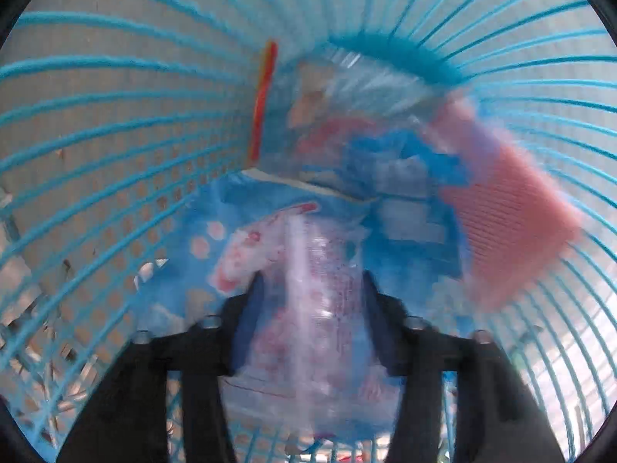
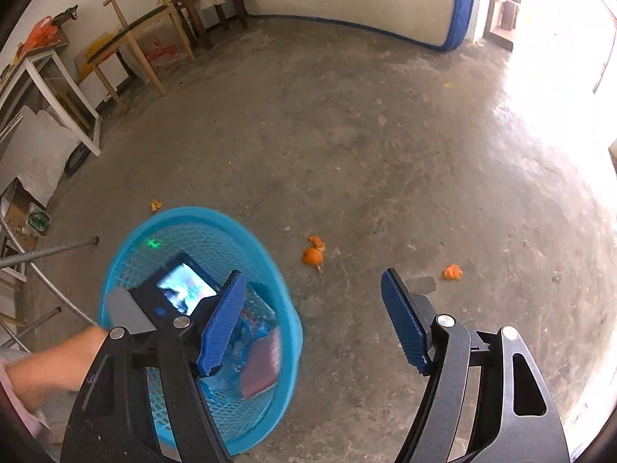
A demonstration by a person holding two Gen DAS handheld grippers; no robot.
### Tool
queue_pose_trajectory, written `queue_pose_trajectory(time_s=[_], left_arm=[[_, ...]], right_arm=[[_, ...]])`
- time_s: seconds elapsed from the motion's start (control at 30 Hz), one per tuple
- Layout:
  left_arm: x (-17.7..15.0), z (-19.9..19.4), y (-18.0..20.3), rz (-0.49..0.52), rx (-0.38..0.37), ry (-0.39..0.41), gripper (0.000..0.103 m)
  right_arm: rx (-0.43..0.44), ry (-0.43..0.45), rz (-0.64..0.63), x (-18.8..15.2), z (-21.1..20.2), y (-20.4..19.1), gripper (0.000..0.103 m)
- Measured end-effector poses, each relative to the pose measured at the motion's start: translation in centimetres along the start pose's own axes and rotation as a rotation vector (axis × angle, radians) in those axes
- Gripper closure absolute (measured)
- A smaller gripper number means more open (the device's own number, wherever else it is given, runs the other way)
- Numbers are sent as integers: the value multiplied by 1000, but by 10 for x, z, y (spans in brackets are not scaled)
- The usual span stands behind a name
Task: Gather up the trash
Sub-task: 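Lower the left gripper into the basket and open it to release the clear bag, then move both open grippers back over the table items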
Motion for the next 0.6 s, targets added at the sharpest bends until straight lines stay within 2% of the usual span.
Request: queue_pose_trajectory(time_s=[0.03, 0.07, 0.13, 0.23, 0.3, 0.37, 0.43, 0.53, 0.6], left_arm=[[2, -12, 0, -4, -16, 31, 24], [4, -31, -1, -17, -45, 76, 16], [5, -50, -2, -39, -72, 103, 13], [7, -90, -9, -39, -3, 180, 14], [7, -110, -6, -15, 23, 210, 29], [-1, -123, -7, -7, 31, 217, 52], [-10, -140, 6, -7, 23, 235, 63], [-27, -183, 24, 31, 20, 322, 63], [-53, -217, 24, 3, -38, 394, 63]], right_arm=[[4, 1, 1, 1, 0, -1, 34], [8, 3, 2, 1, 0, -1, 34], [24, 10, 10, 3, -4, -2, 34], [37, 38, 15, 9, -15, -2, 34], [41, 65, 12, 16, -26, -2, 34], [45, 102, 10, 25, -40, -2, 34], [49, 135, 15, 33, -52, 0, 34], [91, 190, 47, 50, -85, 2, 34], [123, 245, 48, 62, -113, 1, 34]])
Point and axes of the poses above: each gripper's, at about its wrist camera, not at the fingertips, and z roughly the way its jaws point, y to its right, x to its top, the point moved 9 cm from there along z, roughly the way its jaws point, and after that the axes turned 2 degrees about y, right-handed, at the moved point
